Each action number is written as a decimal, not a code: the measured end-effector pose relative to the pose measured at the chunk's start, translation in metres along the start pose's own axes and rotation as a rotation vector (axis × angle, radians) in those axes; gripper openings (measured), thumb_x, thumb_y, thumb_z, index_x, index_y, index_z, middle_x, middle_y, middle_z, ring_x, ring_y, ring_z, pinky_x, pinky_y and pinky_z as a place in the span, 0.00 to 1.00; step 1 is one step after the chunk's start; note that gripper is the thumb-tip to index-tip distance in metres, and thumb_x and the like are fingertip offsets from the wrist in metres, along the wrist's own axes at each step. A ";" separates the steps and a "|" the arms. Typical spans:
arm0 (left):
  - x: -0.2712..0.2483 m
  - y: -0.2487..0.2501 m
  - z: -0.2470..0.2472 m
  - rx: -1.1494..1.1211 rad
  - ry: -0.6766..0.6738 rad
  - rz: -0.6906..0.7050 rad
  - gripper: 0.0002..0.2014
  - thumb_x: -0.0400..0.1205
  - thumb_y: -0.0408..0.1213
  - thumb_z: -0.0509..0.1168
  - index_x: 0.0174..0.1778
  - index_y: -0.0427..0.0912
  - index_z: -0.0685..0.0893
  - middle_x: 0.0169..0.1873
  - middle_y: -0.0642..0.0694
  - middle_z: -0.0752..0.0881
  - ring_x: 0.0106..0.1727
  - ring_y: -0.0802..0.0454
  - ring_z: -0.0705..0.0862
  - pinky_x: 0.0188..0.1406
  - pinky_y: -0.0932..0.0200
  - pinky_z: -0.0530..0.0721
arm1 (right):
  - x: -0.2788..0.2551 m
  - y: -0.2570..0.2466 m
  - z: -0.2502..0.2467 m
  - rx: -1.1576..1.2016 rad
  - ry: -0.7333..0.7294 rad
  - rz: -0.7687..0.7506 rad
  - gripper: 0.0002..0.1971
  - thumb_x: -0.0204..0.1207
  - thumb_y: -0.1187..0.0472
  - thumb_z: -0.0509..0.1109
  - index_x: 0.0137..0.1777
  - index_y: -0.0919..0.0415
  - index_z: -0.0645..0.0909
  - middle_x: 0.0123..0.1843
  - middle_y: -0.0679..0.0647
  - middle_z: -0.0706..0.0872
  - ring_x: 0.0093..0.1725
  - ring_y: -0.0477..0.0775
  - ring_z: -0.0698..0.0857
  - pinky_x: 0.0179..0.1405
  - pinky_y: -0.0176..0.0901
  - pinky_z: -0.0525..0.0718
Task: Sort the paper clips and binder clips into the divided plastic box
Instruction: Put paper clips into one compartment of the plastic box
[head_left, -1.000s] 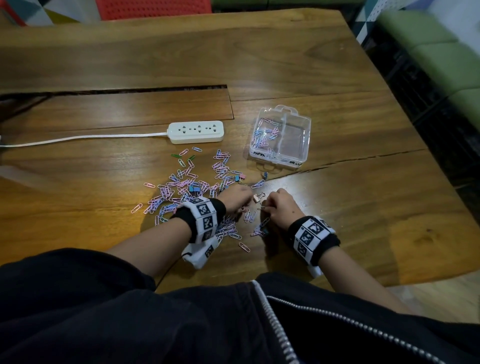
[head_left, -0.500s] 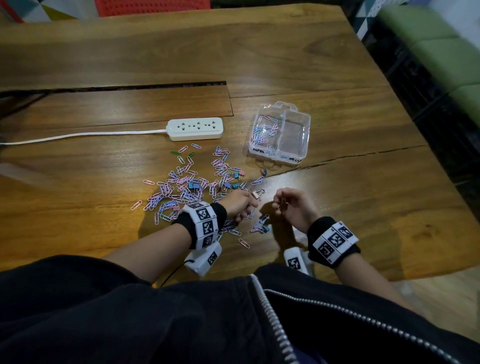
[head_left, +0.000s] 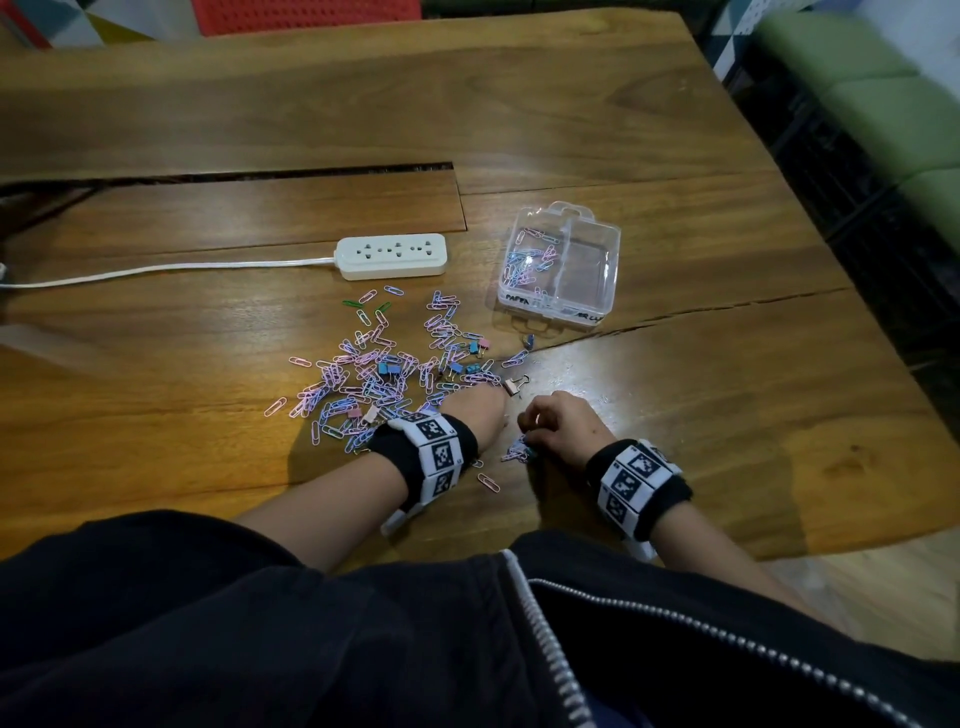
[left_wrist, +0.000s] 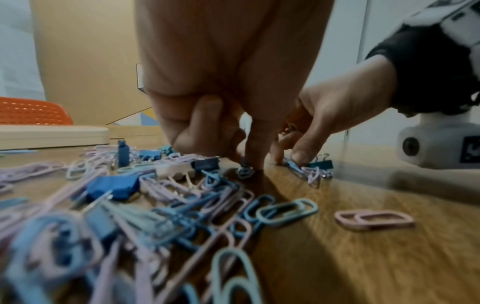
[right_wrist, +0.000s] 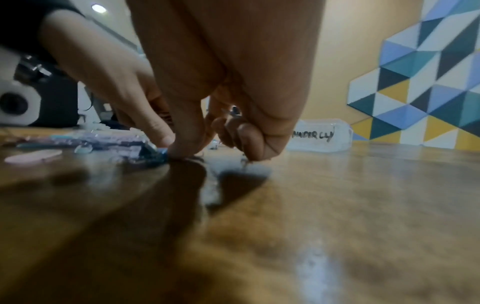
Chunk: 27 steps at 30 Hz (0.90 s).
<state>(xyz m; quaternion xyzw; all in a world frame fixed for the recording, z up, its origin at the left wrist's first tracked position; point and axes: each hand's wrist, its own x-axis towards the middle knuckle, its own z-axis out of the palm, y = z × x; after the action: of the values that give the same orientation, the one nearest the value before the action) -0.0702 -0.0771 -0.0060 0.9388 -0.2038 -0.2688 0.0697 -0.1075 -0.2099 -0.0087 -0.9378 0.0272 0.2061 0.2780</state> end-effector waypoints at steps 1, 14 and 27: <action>-0.002 -0.001 -0.001 -0.015 -0.003 0.010 0.17 0.85 0.40 0.55 0.63 0.32 0.75 0.63 0.35 0.79 0.65 0.38 0.79 0.60 0.47 0.77 | 0.001 0.000 0.001 -0.035 -0.019 0.000 0.09 0.73 0.64 0.71 0.52 0.66 0.82 0.51 0.57 0.77 0.54 0.55 0.78 0.46 0.33 0.69; -0.010 -0.036 -0.011 -1.646 -0.112 -0.172 0.11 0.77 0.28 0.52 0.29 0.41 0.70 0.26 0.46 0.75 0.16 0.58 0.72 0.14 0.72 0.69 | -0.001 0.007 -0.006 0.895 -0.088 0.211 0.15 0.78 0.76 0.52 0.39 0.60 0.74 0.32 0.54 0.75 0.28 0.48 0.72 0.22 0.30 0.70; -0.014 -0.012 -0.001 -0.886 -0.095 -0.074 0.20 0.85 0.45 0.55 0.26 0.44 0.69 0.23 0.48 0.71 0.19 0.57 0.68 0.18 0.65 0.65 | -0.009 0.012 -0.001 0.086 -0.141 0.085 0.18 0.70 0.69 0.72 0.30 0.52 0.67 0.39 0.50 0.78 0.46 0.51 0.77 0.45 0.39 0.72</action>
<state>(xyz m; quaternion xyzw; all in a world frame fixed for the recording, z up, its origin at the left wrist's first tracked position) -0.0766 -0.0602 -0.0015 0.8116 -0.0382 -0.3752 0.4461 -0.1171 -0.2213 -0.0106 -0.9061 0.0564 0.2818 0.3104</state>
